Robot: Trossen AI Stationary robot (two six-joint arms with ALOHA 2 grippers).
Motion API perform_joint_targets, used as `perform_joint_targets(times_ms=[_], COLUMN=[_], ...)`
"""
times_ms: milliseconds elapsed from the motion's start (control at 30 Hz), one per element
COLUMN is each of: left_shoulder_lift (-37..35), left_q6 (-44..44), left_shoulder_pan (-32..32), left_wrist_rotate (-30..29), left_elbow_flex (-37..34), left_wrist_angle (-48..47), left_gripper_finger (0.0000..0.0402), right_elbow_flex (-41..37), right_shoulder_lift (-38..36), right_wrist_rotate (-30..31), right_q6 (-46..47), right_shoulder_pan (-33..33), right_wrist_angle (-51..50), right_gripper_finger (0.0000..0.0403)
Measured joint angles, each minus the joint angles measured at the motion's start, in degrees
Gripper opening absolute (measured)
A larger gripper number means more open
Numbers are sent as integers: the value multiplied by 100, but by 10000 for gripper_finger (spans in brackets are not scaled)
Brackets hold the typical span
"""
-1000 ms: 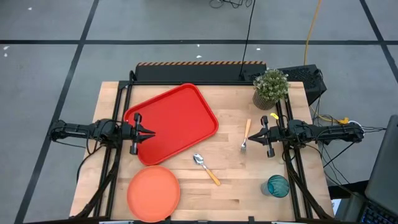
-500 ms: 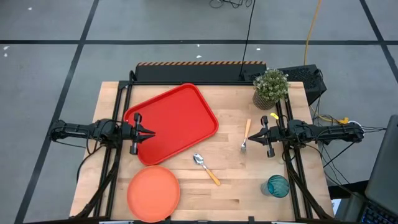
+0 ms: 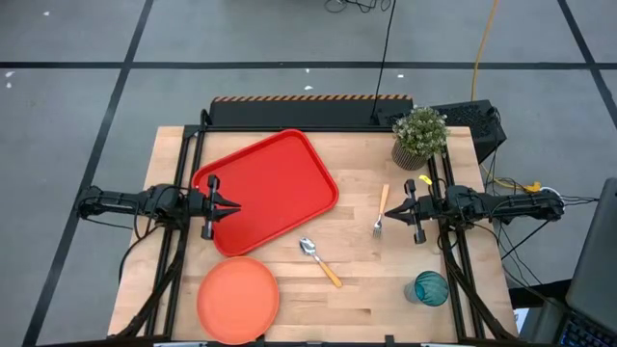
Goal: Pick and place plate/cup/fork/spoon on tray
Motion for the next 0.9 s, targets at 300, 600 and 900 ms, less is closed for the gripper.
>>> perform_joint_targets(times_ms=[300,600,900], left_shoulder_lift=[0,2,2], left_q6=[29,-10,-102], left_shoulder_pan=[-1,-1,1], left_wrist_rotate=[-289,-302,-306], left_elbow_flex=[-1,1,-1], left_wrist_angle=[319,684,787], left_gripper_finger=[47,47,47], right_elbow_flex=[0,0,0], right_shoulder_lift=[1,2,0], right_wrist_rotate=[1,1,147], right_q6=[0,0,-91], right_shoulder_pan=[-2,-2,-2], right_wrist_angle=[1,4,379], right_gripper_finger=[0,0,0])
